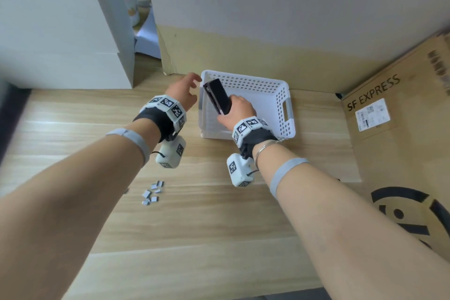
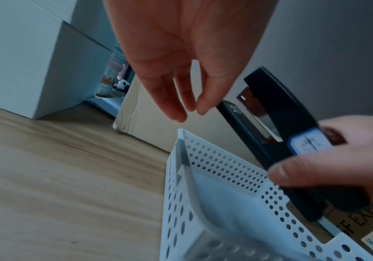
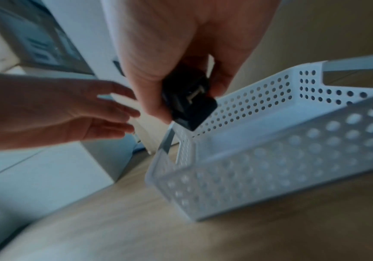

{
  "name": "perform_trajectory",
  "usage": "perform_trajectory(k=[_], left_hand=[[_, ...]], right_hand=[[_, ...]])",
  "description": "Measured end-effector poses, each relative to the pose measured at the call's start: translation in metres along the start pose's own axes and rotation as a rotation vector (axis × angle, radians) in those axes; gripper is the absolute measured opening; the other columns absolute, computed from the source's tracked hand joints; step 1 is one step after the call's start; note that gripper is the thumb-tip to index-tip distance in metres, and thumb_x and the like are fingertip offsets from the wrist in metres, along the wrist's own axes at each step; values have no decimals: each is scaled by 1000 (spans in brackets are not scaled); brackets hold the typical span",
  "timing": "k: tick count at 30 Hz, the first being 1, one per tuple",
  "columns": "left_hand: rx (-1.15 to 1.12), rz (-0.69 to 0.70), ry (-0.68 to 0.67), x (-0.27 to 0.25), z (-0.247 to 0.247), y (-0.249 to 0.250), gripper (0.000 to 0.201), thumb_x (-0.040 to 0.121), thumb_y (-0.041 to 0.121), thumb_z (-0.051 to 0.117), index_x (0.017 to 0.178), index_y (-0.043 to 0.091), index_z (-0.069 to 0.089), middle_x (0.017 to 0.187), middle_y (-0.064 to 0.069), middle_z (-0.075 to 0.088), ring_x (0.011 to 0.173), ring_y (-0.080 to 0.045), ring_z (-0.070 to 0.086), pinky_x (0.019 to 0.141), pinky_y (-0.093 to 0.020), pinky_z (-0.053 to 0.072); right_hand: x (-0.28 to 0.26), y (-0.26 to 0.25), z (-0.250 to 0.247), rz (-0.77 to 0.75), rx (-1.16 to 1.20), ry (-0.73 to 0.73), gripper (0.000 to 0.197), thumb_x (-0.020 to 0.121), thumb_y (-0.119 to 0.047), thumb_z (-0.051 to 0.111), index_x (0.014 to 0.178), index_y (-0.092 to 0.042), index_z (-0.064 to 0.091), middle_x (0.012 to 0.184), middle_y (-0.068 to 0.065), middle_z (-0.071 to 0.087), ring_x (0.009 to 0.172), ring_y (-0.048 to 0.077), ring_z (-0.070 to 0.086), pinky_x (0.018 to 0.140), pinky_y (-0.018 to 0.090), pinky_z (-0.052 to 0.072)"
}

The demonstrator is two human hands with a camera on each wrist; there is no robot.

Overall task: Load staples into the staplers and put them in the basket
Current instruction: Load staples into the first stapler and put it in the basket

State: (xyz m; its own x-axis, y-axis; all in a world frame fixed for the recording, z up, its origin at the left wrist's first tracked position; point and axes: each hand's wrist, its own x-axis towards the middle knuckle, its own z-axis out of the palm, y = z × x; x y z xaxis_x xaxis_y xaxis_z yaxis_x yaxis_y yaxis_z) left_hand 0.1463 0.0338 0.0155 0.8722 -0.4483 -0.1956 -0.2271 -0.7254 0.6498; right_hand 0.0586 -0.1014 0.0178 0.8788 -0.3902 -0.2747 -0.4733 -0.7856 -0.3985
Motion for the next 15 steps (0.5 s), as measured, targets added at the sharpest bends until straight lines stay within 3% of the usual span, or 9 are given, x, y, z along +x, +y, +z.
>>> perform_trajectory(k=[2,4,8,12,15], left_hand=[[40,-47,-13,9,7,3,39,86,7,53,124,14,47,125,-11,55,105,-28,59,88,-36,48],[51,-87,-43,17,16,4,38,87,12,55,124,13,48,127,-14,52,107,-30,57,91,-37,47],[41,-135,-87,31,36,-1,36,88,15,55,124,15,48,125,-15,50,100,-29,58,80,-31,44],[32,-130,-92,38,46,-10,34,86,14,55,120,14,49,118,-18,51,101,-34,56,86,-36,47],[24,-107,-74,41,48,-15,35,84,13,57,119,14,52,106,-13,51,91,-30,55,80,-32,44]], right_hand=[[15,-3,0,108,12,-19,34,76,-20,63,108,-9,59,108,10,64,95,29,64,75,32,53],[25,-3,5,195,39,-85,33,79,-18,62,109,-7,59,109,11,64,96,31,65,72,30,52],[43,-3,25,289,95,-166,32,82,-20,65,111,-6,61,111,12,66,100,31,66,75,29,50],[58,-5,49,325,124,-179,29,85,-25,64,108,-6,63,108,10,68,98,29,67,70,26,47],[66,-5,60,340,93,-198,23,87,-21,63,104,-6,64,107,9,69,97,27,68,71,26,48]])
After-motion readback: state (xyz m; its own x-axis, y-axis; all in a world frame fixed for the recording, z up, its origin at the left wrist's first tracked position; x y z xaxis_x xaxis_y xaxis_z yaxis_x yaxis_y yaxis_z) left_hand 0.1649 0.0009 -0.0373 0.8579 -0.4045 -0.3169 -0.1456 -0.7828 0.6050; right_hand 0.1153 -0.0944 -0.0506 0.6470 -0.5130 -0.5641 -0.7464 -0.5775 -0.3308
